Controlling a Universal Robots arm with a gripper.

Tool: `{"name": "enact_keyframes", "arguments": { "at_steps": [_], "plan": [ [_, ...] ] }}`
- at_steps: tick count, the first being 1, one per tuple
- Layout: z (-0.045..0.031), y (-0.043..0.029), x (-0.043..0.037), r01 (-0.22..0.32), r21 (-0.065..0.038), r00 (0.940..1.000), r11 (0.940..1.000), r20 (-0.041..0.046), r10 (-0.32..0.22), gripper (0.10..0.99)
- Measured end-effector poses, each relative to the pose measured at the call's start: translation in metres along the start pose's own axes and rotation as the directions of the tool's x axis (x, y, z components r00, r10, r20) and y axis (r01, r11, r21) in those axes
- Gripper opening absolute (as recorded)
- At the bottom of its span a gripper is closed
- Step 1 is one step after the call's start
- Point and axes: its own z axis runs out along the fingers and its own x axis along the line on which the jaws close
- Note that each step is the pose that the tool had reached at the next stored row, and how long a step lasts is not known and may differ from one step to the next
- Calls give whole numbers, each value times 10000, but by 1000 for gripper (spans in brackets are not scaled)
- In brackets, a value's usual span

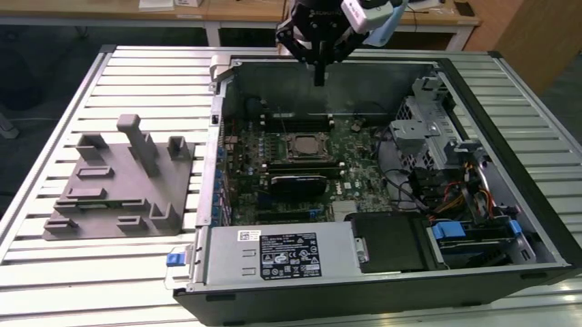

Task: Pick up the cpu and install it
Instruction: 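Install the first cpu locking lever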

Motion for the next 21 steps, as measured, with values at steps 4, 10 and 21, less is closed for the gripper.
{"name": "enact_keyframes", "arguments": {
  "at_steps": [4, 10, 21],
  "plan": [
    [31, 0, 1, 0, 0, 10000, 10000, 0, 0, 106],
    [56, 1, 3, 0, 1, 10000, 10000, 0, 0, 106],
    [82, 1, 4, 0, 0, 10000, 10000, 0, 0, 106]
  ]
}}
